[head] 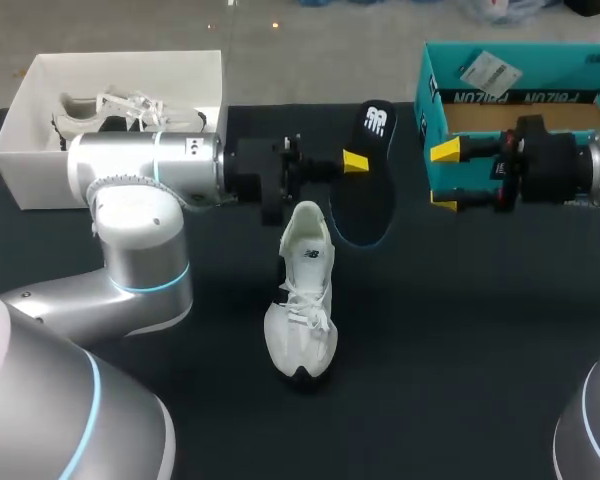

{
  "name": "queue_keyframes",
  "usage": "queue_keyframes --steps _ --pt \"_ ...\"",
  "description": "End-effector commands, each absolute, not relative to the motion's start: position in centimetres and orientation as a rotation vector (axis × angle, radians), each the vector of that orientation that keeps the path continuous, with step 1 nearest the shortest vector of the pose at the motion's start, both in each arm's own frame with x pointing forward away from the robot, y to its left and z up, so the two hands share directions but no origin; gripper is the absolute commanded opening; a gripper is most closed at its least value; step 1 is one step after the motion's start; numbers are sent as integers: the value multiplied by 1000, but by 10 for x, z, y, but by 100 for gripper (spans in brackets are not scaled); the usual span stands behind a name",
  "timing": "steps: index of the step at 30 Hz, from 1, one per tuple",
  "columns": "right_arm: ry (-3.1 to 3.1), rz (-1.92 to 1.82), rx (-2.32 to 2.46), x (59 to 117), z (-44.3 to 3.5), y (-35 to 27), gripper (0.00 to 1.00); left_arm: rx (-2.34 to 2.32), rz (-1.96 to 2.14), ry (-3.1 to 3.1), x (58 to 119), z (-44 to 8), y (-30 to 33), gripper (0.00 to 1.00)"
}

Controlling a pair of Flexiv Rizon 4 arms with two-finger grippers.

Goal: Take the shoe out of the shoebox, open the shoe tongue, remove and reinsert the insole, then place the shoe into the shoebox

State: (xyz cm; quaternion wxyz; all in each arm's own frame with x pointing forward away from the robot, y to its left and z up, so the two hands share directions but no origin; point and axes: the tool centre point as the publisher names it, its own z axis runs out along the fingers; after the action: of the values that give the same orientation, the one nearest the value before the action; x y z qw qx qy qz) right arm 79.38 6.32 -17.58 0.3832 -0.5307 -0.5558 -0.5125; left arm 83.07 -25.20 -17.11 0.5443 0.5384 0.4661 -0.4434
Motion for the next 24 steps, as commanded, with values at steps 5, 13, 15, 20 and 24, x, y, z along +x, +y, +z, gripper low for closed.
queue_keyframes --steps 5,13,15,20,24 --pt "-1412 -1292 -1343 816 -178 89 100 1265 -1042 1101 826 -174 -254 0" --pt "-1440 -1272 -1312 823 -174 116 44 1253 -1055 1092 827 -181 -258 0" --pt "-1441 -1263 -1303 821 -175 121 42 1253 -1050 1089 829 -182 -258 0" --pt "-1430 -1251 -1293 817 -175 125 36 1254 -1031 1085 835 -182 -256 0" --pt "-1426 -1242 -1280 813 -174 126 31 1244 -1026 1080 839 -183 -254 0"
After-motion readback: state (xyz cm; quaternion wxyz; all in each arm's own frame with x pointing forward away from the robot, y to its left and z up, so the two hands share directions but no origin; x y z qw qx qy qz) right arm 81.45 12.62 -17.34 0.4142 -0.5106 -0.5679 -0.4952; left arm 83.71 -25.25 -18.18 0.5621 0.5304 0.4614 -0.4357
